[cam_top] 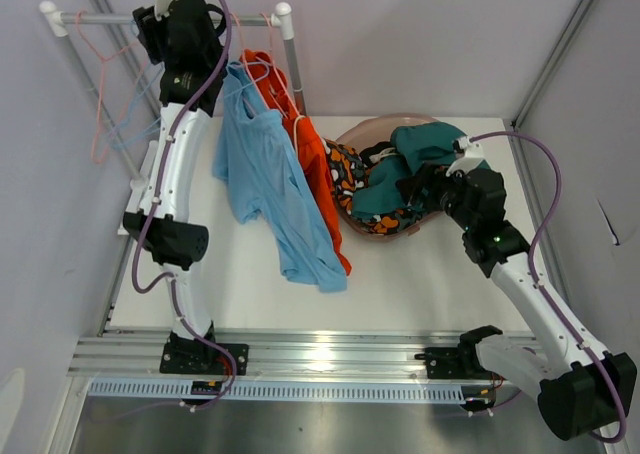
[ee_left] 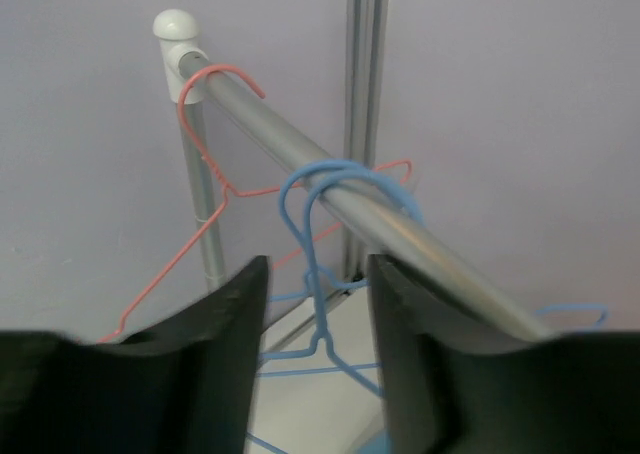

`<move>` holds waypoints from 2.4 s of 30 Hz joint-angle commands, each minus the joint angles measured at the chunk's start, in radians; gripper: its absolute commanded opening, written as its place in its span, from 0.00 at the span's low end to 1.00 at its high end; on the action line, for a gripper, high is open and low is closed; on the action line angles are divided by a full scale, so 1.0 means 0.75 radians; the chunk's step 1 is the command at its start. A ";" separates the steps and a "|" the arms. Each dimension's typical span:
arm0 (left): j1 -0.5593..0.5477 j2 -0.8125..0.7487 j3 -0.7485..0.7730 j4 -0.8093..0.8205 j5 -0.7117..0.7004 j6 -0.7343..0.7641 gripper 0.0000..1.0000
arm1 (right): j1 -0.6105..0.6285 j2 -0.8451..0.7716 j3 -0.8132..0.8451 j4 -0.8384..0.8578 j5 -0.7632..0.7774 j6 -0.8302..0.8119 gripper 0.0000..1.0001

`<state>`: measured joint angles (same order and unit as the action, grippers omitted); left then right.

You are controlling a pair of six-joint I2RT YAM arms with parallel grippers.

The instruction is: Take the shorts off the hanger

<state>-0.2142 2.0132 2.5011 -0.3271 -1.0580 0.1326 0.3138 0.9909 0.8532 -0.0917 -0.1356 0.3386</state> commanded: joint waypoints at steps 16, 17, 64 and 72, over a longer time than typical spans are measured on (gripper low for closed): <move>0.003 -0.451 -0.344 -0.361 0.296 -0.326 0.93 | 0.134 -0.082 0.071 -0.047 0.140 -0.018 0.80; 0.001 -0.481 -0.375 -0.378 0.345 -0.354 0.94 | 0.148 -0.084 0.077 -0.049 0.150 -0.018 0.80; 0.558 -0.610 -1.198 0.320 1.319 -0.880 0.87 | 0.647 0.025 0.290 -0.217 0.643 -0.071 0.80; 0.588 -0.633 -1.167 0.170 1.008 -0.852 0.88 | 0.653 0.080 0.286 -0.172 0.619 -0.065 0.80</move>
<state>0.2077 1.5806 1.5978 -0.1558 -0.1619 -0.5213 0.7967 1.0435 1.0687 -0.2779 0.3317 0.2939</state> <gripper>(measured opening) 0.880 0.806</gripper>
